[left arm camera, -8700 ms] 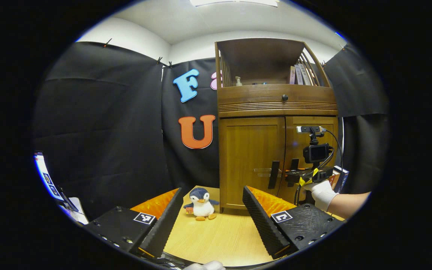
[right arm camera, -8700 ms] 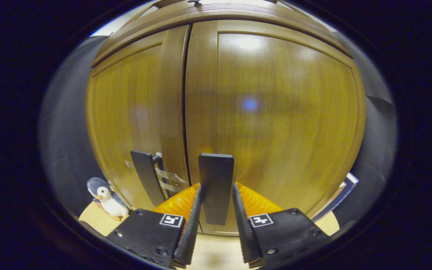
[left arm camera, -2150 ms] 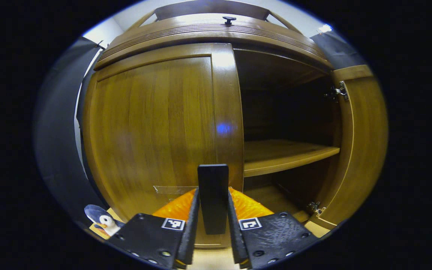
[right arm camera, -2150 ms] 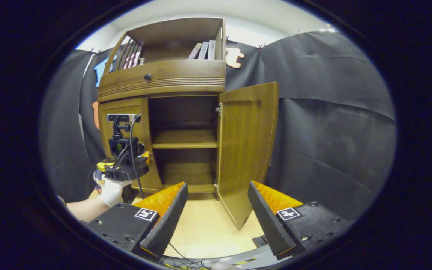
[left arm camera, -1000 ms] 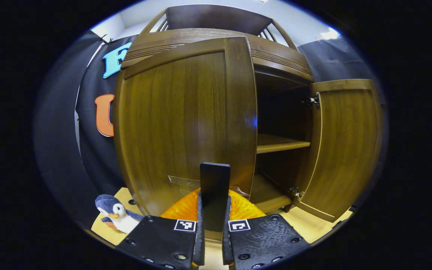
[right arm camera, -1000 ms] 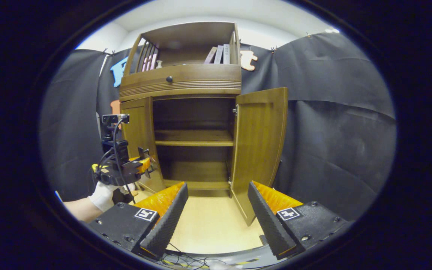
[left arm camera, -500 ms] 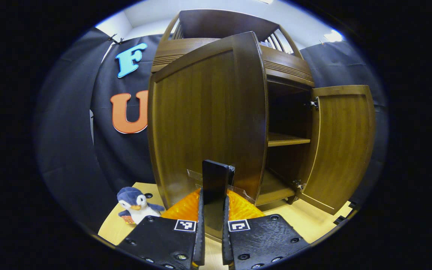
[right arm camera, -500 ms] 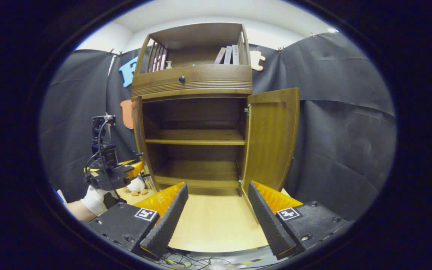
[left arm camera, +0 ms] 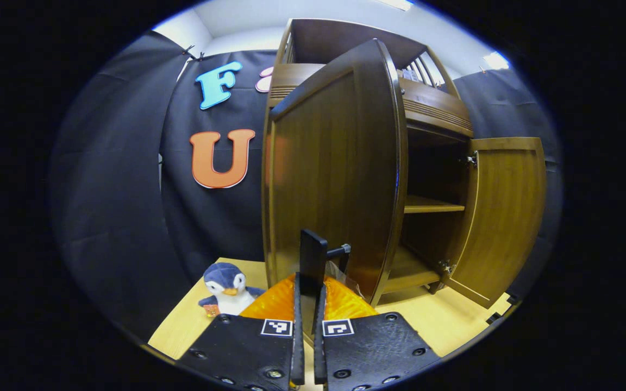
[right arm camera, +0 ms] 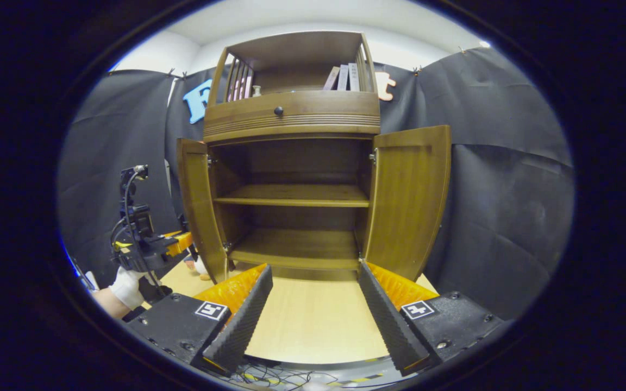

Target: Open the right door of the double-door shoe cabinet with the right hand, and open the left door with the left hand.

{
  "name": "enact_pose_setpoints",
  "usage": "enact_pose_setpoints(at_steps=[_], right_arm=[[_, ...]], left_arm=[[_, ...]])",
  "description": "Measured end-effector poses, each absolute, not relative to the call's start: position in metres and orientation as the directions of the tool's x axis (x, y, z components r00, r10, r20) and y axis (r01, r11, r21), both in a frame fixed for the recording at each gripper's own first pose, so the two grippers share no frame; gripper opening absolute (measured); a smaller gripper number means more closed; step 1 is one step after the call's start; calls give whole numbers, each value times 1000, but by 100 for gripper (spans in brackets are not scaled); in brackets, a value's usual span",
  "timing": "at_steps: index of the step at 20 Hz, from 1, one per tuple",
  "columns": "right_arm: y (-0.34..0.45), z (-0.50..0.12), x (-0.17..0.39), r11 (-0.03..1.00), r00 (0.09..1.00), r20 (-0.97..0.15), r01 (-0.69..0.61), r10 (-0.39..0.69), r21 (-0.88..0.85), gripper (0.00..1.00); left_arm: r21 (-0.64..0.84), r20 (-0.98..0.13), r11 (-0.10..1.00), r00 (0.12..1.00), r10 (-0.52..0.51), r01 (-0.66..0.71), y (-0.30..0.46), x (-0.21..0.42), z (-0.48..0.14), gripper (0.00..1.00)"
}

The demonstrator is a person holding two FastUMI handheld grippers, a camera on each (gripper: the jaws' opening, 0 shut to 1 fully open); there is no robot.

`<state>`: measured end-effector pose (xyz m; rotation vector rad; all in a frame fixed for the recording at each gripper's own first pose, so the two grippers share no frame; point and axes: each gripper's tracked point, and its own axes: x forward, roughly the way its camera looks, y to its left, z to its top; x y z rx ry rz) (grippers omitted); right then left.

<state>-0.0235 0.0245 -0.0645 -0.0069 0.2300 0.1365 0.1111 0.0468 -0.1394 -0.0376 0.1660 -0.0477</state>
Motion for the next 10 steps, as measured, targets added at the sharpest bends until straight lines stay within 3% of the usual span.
enact_pose_setpoints(at_steps=[1,3,4,10], right_arm=[[27,-65,-24,990,964,-228,-141,140,10,100],[29,-64,-23,989,963,-225,-148,147,11,100],[30,-62,-24,988,963,-222,-153,152,12,100],[35,-67,-20,986,959,-231,-169,165,4,100]], left_arm=[[-25,-167,999,985,-38,34,54,110,-140,6],[-4,-163,1000,987,6,-6,79,108,-143,9],[-13,-167,1000,986,9,-11,87,109,-143,0],[-24,-166,1000,986,-11,7,121,108,-142,0]])
